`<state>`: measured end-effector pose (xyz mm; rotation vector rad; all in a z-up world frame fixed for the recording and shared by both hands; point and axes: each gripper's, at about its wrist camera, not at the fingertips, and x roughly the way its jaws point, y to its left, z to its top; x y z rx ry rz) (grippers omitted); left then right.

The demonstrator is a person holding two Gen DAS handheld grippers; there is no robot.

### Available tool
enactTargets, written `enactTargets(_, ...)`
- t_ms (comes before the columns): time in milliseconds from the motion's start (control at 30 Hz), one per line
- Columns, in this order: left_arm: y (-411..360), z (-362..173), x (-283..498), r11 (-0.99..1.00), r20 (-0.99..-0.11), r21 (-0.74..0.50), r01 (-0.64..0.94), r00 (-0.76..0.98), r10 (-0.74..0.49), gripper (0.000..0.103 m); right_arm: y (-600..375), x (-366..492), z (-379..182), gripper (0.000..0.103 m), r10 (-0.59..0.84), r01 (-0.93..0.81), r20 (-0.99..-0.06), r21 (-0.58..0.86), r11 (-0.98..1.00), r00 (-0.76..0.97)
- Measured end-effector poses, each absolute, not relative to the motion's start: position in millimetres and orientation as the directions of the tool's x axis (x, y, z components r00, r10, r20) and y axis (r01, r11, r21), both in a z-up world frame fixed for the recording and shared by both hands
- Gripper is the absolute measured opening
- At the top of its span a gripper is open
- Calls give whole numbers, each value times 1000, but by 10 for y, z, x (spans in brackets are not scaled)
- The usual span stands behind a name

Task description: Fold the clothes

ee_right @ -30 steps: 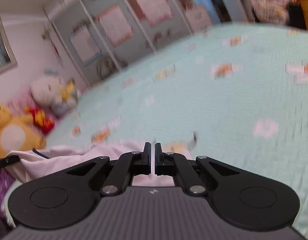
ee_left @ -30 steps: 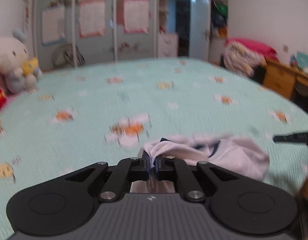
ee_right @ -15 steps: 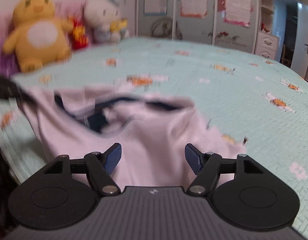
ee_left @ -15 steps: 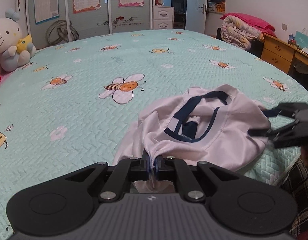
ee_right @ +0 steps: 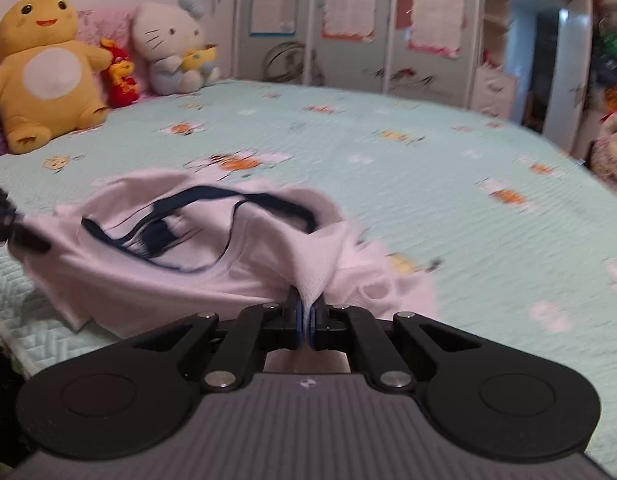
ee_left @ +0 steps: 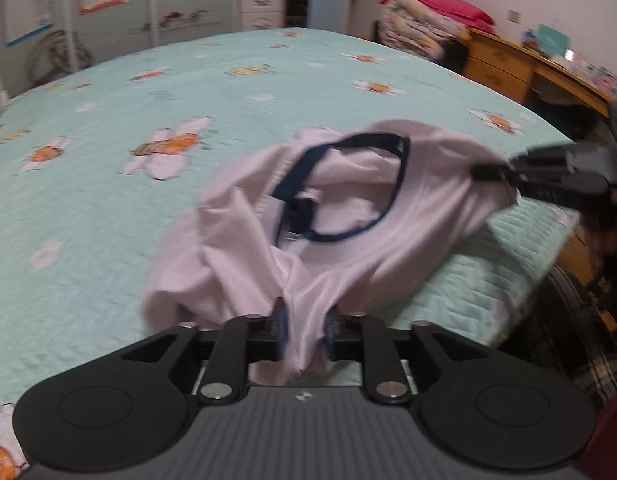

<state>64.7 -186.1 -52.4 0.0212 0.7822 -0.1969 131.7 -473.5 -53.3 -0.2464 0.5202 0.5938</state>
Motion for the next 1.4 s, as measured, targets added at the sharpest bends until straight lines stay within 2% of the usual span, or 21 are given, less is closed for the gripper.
enactTargets(100, -1887, -507, 644, 978, -697, -75, 197, 691, -193, 58, -4827, 1342, -554, 2, 429, -566, -546, -102, 818, 720)
enactTargets(200, -1819, -439, 649, 982, -670, -101, 161, 718, -187, 72, -4877, 1356, -637, 2, 422, -554, -563, -78, 829, 710)
enactTargets(267, -1744, -395, 696, 988, -660, -108, 113, 735, -156, 76, -4885, 1370, -673, 2, 444, -557, -570, -28, 830, 691)
enactTargets(400, -1567, -366, 909, 997, -637, -69, -16, 770, -32, 76, -4900, 1429, -634, 2, 544, -588, -552, 117, 801, 632)
enactTargets(533, -1435, -522, 1294, 994, -669, -97, -46, 743, -30, 76, -4890, 1441, -559, 2, 608, -608, -524, 199, 768, 596)
enactTargets(567, -1424, -578, 1394, 993, -686, -103, -59, 727, -28, 74, -4893, 1448, -537, 2, 620, -608, -516, 219, 763, 591)
enactTargets(633, -1408, -669, 1551, 989, -714, -126, -76, 699, -37, 57, -4913, 1453, -496, 2, 641, -607, -498, 256, 752, 584)
enactTargets(667, -1405, -696, 1596, 986, -725, -147, -79, 687, -53, 27, -4936, 1448, -475, 2, 649, -605, -490, 273, 748, 582)
enactTargets(700, -1422, -700, 1630, 985, -734, -153, -82, 676, -57, 9, -4950, 1451, -456, 2, 657, -603, -482, 288, 744, 580)
enactTargets(800, -1518, -556, 1697, 990, -720, -120, -71, 693, -38, 3, -5012, 1468, -441, 2, 710, -602, -445, 381, 702, 546)
enactTargets(1067, -1952, 417, 2100, 994, -574, -91, 56, 813, -98, 3, -4928, 1352, -414, 2, 878, -651, -300, 590, 477, 372)
enactTargets(1267, -2730, 1184, 2533, 967, -452, -2, 257, 862, -230, 3, -5001, 1346, -212, 2, 918, -662, -175, 646, 380, 356)
enactTargets(1400, -3249, 1663, 2646, 912, -364, 57, 406, 859, -360, 3, -5127, 1269, 122, 2, 923, -718, -67, 608, 339, 380)
